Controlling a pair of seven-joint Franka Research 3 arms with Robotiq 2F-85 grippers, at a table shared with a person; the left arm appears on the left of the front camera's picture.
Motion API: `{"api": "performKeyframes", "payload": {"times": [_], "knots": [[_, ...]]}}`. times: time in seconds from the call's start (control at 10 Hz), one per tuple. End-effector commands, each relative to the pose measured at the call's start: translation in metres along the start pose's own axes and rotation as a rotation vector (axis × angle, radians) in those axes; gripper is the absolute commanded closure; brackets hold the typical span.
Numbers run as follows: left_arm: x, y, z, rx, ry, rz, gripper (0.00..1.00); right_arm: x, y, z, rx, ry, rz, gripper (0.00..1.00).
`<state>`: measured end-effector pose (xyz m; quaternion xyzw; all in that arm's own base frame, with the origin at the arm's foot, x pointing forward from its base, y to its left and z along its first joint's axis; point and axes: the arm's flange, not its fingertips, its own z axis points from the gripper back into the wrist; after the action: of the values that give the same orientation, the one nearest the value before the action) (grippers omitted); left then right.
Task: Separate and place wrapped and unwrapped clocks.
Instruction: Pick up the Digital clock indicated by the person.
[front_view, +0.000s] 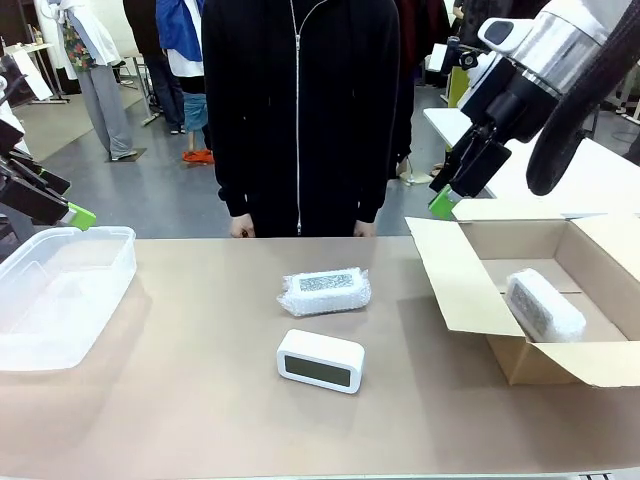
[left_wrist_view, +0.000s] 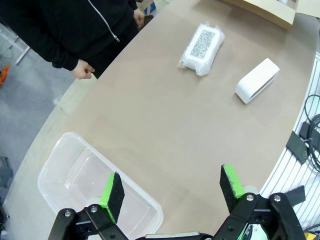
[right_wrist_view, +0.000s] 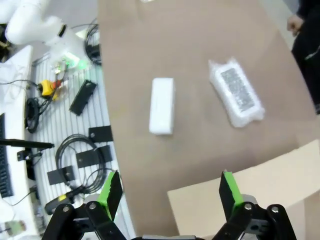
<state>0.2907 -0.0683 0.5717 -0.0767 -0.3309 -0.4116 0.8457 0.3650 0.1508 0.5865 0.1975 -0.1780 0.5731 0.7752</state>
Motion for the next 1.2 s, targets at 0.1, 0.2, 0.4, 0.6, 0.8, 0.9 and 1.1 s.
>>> {"api": "performKeyframes", "payload": {"times": [0.1, 0.2, 0.4, 0.6, 0.8, 0.9, 1.1], "knots": [[0.0, 0.0, 0.0, -0.007, -0.004, 0.0, 0.0, 0.0, 0.0, 0.0, 0.0, 0.0, 0.0, 0.0], [0.0, 0.0, 0.0, -0.007, -0.004, 0.0, 0.0, 0.0, 0.0, 0.0, 0.0, 0.0, 0.0, 0.0], [0.0, 0.0, 0.0, -0.007, -0.004, 0.0, 0.0, 0.0, 0.0, 0.0, 0.0, 0.0, 0.0, 0.0], [0.0, 0.0, 0.0, -0.007, -0.004, 0.0, 0.0, 0.0, 0.0, 0.0, 0.0, 0.0, 0.0, 0.0], [0.0, 0.0, 0.0, -0.007, -0.004, 0.0, 0.0, 0.0, 0.0, 0.0, 0.0, 0.0, 0.0, 0.0], [0.0, 0.0, 0.0, -0.007, -0.004, 0.0, 0.0, 0.0, 0.0, 0.0, 0.0, 0.0, 0.0, 0.0], [0.0, 0.0, 0.0, -0.007, -0.004, 0.0, 0.0, 0.0, 0.0, 0.0, 0.0, 0.0, 0.0, 0.0]]}}
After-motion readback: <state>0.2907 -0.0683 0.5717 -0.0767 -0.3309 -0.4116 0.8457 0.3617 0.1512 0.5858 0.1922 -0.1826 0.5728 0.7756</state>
